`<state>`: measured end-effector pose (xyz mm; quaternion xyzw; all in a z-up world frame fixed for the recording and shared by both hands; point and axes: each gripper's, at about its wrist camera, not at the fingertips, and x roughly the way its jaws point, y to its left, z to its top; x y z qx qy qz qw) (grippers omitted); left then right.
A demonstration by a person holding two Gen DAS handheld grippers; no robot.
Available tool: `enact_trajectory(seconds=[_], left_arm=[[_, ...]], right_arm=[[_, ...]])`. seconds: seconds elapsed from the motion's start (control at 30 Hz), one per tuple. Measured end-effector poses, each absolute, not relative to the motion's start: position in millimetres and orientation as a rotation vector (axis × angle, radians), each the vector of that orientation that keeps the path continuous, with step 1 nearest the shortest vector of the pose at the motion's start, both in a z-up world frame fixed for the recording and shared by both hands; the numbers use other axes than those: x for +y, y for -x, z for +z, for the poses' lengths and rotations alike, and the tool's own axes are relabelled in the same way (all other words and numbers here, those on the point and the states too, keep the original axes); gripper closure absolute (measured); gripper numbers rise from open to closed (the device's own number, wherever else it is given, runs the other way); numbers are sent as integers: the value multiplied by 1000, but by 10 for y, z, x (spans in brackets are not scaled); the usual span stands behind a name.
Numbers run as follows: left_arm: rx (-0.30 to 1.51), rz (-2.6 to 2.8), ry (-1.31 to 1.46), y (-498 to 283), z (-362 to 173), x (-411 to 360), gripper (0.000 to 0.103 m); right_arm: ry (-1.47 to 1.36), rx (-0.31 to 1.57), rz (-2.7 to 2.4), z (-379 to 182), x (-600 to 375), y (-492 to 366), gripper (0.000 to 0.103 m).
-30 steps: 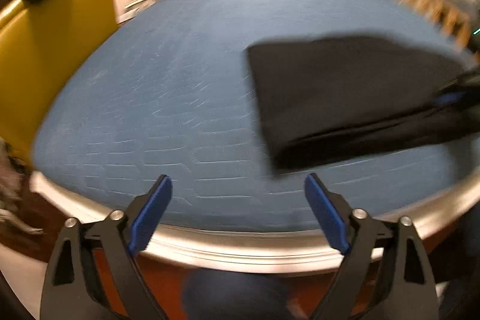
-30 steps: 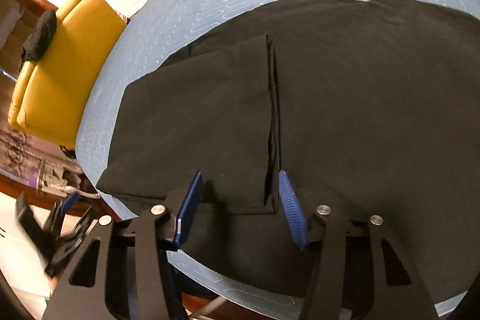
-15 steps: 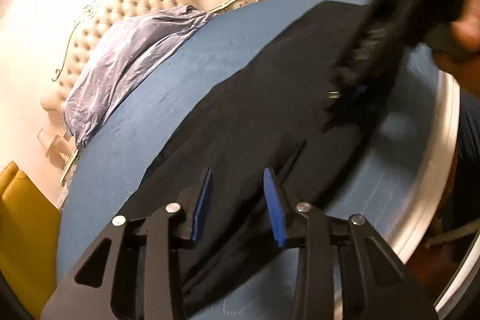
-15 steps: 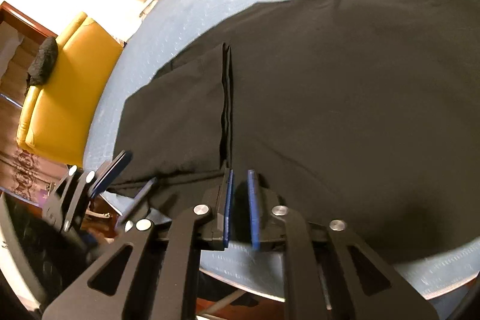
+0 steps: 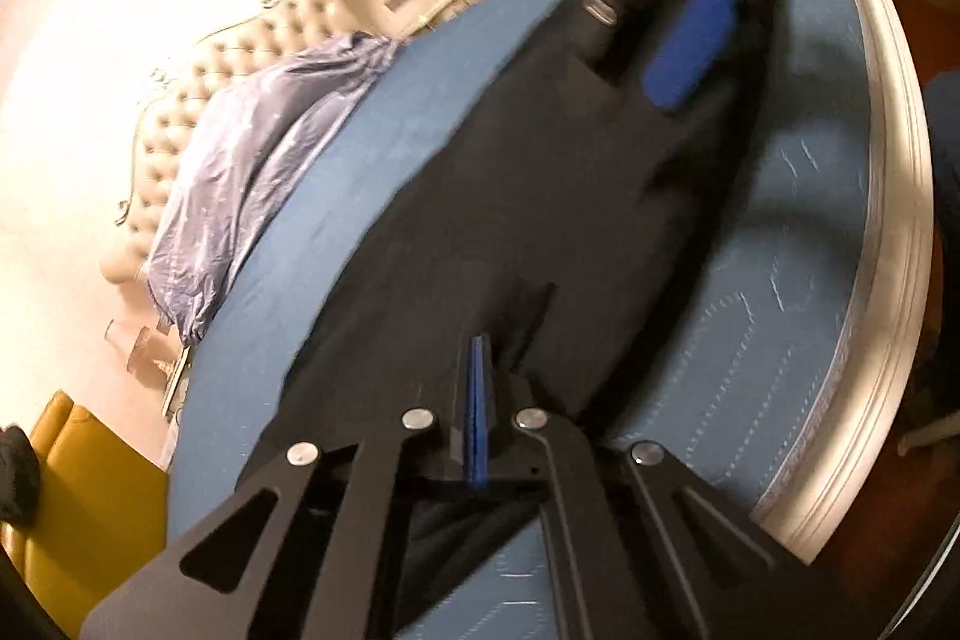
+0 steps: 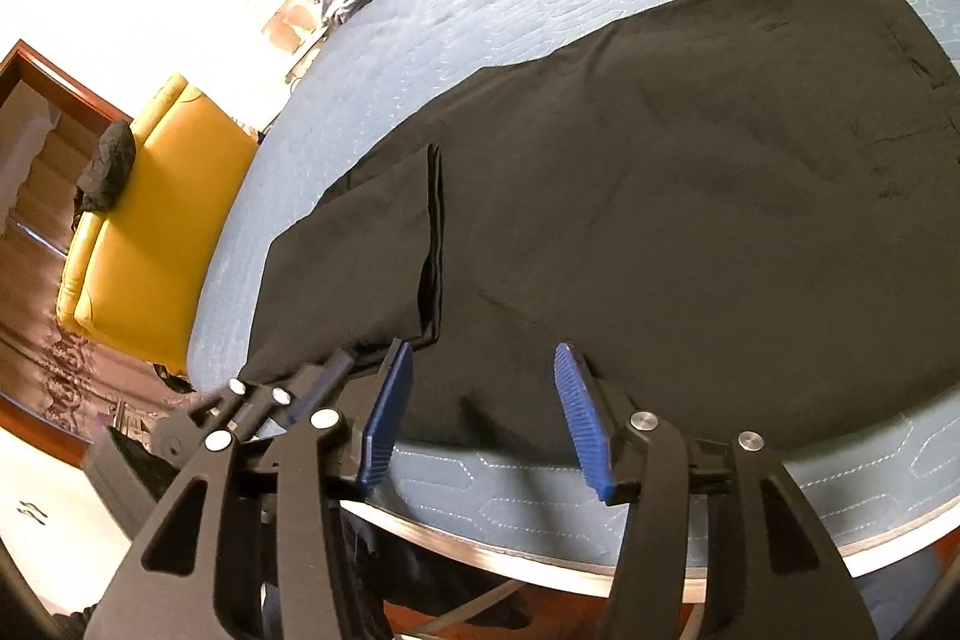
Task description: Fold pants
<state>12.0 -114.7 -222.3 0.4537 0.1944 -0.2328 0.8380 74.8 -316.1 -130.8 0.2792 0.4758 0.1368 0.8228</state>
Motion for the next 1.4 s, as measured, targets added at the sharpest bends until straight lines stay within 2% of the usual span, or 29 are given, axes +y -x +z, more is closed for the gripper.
enact_trajectory(seconds=[0.1,0.13,0.17,0.2,0.3,0.37,0.43,0.5,0.53,0.57,0.93,1.03,1.1,1.13,1.2,1.23,1.27,1.3,1.33,1.4], left_arm=[[383,-474,-936,-92,-2191,-1142,100],[350,-453,-933,-63,-2142,-1134,75],[321,-422,-943,-63,-2112,-1133,37],[298,-397,-957,-60,-2107,-1130,35],[353,-392,-984,-120,-2147,-1092,48],[382,-376,-989,-181,-2184,-1064,63],[427,-373,-984,-265,-2207,-1030,68],[467,-370,-997,-358,-2263,-1029,75],[469,-380,-992,-380,-2254,-1014,92],[469,-383,-983,-356,-2240,-1005,98],[465,-396,-942,-229,-2318,-890,99],[449,-399,-926,-240,-2328,-871,98],[444,-408,-898,-183,-2311,-814,94],[448,-419,-877,-171,-2288,-780,92],[451,-432,-837,-136,-2214,-723,86],[449,-434,-809,-93,-2164,-670,74],[446,-429,-763,-54,-2091,-588,56],[450,-417,-675,-28,-1973,-443,49],[471,-406,-563,-47,-1847,-256,45],[525,-352,-335,-238,-1655,159,44]], right_arm=[[-577,1009,300,-1279,-3104,-754,52],[-570,1010,302,-1275,-3095,-750,52],[-561,1014,298,-1280,-3079,-756,51],[-552,1018,290,-1289,-3053,-767,51],[-535,1022,284,-1278,-2966,-801,51],[-512,1016,291,-1236,-2905,-814,50],[-490,1011,293,-1203,-2860,-834,43],[-479,1012,296,-1177,-2832,-859,41],[-476,1012,296,-1158,-2816,-874,41],[-468,1008,298,-1128,-2797,-886,41],[-330,959,378,-920,-2280,-1288,41],[-351,987,429,-1060,-2149,-1430,53],[-385,1026,463,-1201,-2101,-1506,69],[-380,1040,469,-1258,-2076,-1535,73],[-331,1078,454,-1397,-2022,-1584,82],[-297,1091,431,-1452,-2003,-1582,83],[-261,1096,410,-1500,-2000,-1576,90],[-230,1085,393,-1528,-2013,-1556,100],[-212,1077,387,-1537,-2024,-1537,102],[-170,1065,381,-1539,-1995,-1507,103]])
